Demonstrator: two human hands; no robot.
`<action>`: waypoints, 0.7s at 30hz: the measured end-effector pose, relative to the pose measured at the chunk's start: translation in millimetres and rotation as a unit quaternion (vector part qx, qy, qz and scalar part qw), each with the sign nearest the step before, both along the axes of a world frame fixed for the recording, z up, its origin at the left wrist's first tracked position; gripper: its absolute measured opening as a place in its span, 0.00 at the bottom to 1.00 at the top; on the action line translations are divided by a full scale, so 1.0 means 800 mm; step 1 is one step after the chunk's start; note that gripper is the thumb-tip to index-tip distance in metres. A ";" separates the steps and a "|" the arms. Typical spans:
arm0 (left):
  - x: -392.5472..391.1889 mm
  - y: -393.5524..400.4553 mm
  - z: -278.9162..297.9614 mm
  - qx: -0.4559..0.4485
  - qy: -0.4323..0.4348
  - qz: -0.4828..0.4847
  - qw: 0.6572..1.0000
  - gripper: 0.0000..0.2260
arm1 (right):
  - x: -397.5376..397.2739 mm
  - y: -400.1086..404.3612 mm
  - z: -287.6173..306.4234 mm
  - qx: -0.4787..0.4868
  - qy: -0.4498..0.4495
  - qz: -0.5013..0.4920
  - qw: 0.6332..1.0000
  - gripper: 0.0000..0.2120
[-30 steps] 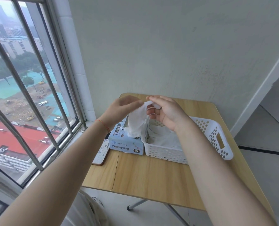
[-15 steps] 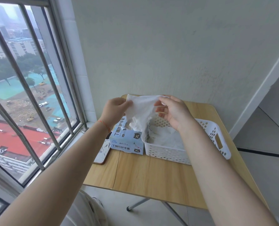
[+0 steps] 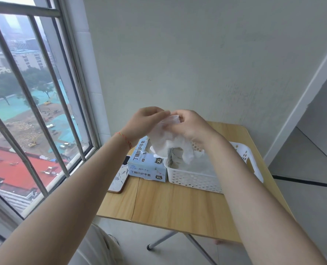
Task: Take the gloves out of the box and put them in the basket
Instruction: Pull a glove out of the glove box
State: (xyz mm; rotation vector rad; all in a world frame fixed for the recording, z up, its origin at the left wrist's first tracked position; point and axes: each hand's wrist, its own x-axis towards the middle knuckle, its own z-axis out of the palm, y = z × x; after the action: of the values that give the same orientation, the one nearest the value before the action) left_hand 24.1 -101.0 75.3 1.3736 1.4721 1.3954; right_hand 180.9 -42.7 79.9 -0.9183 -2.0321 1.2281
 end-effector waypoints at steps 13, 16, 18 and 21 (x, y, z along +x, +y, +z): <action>-0.018 -0.007 -0.032 -0.055 -0.155 -0.073 0.984 0.14 | 0.025 -0.001 0.026 -0.140 0.252 -0.060 0.956 0.09; -0.030 -0.010 -0.022 -0.023 -0.131 -0.056 0.990 0.06 | 0.033 -0.003 0.025 -0.170 0.181 -0.001 0.969 0.05; -0.036 -0.012 -0.015 -0.014 -0.090 -0.067 0.994 0.07 | 0.037 -0.007 0.022 -0.193 0.102 0.054 0.974 0.07; -0.036 -0.014 -0.002 -0.019 -0.051 -0.106 0.993 0.11 | 0.032 -0.009 0.012 -0.234 0.062 0.089 0.966 0.16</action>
State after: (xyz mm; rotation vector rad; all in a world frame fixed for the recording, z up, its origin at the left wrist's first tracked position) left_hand -4.7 -111.9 73.8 1.3696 1.2423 1.2776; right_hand 206.8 -50.1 89.4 -0.8499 -1.7843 1.8684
